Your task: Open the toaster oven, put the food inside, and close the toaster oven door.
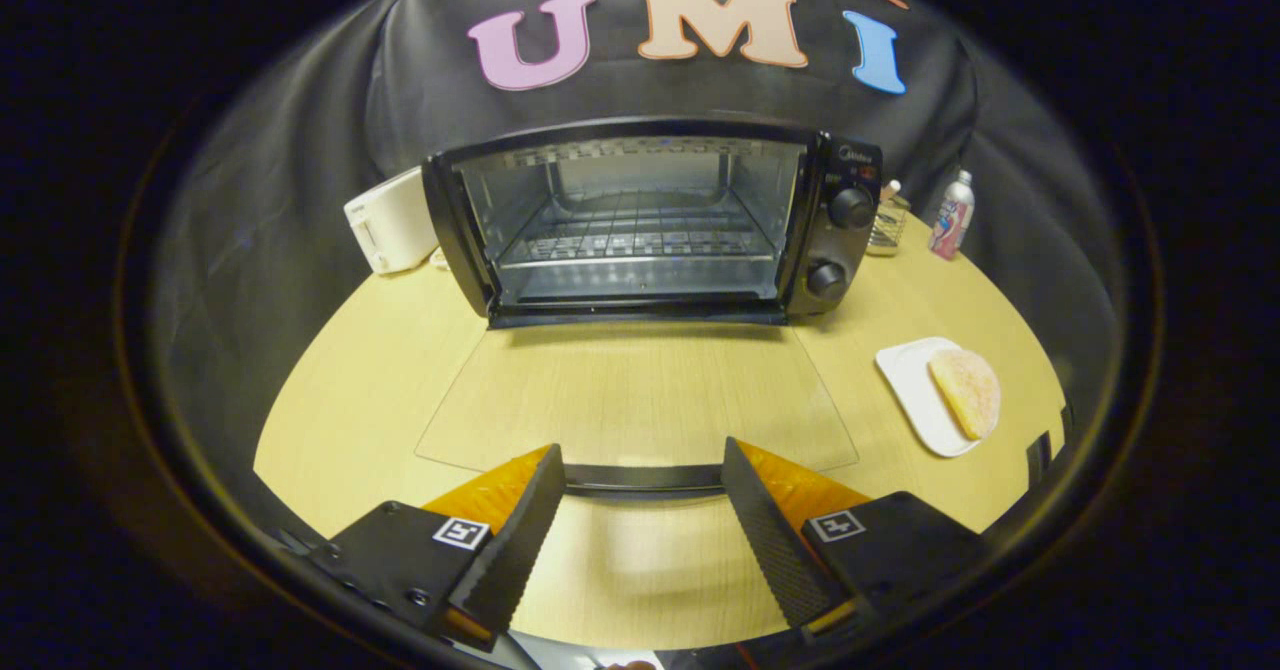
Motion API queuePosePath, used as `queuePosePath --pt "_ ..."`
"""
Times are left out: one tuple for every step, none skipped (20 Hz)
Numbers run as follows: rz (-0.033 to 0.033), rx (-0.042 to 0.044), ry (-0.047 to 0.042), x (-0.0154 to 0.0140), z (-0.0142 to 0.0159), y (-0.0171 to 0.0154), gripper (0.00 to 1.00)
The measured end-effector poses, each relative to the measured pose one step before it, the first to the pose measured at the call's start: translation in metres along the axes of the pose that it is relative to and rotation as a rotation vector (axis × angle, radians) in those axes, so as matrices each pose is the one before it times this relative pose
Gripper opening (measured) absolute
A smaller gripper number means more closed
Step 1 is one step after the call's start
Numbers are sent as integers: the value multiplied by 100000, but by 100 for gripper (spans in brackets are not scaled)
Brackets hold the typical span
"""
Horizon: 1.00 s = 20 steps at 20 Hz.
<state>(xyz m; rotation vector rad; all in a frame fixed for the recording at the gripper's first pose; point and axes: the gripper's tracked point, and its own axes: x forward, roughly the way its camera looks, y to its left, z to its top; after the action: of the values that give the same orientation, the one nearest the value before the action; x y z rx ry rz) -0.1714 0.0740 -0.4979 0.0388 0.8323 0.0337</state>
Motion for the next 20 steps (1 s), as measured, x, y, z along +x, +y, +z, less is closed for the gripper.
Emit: queuePosePath --pt "157 -651 28 267 54 58 100" --pt "374 -144 256 375 -8 25 100" --pt "-239 70 258 248 1 -93 100" --pt "-323 26 755 216 -155 -126 100" --pt "148 -292 658 87 45 -18 100" --pt "175 -43 -815 -76 169 22 100" --pt "430 50 -631 -129 194 -4 99" --pt "368 -160 -291 -68 110 -28 99" --pt "-198 -136 353 -143 43 -164 99" --pt "-579 97 -138 -246 160 -265 99" --pt "-753 205 -773 -168 314 -369 99" --pt "-700 344 -1825 -364 741 -361 99" --pt "-671 311 -2154 -258 759 -432 99" --pt "-925 228 -1741 -249 856 -556 99" --pt "-1231 193 -1868 -247 893 -679 99" --pt "-1533 259 -2137 -172 1126 -821 99" --pt "-1609 233 -1844 -194 1066 -855 99" --pt "-1786 436 -2023 -72 980 -957 99" --pt "-1736 802 -1868 -126 1121 -977 99" --pt "-1999 1005 -1741 -69 902 -975 99"
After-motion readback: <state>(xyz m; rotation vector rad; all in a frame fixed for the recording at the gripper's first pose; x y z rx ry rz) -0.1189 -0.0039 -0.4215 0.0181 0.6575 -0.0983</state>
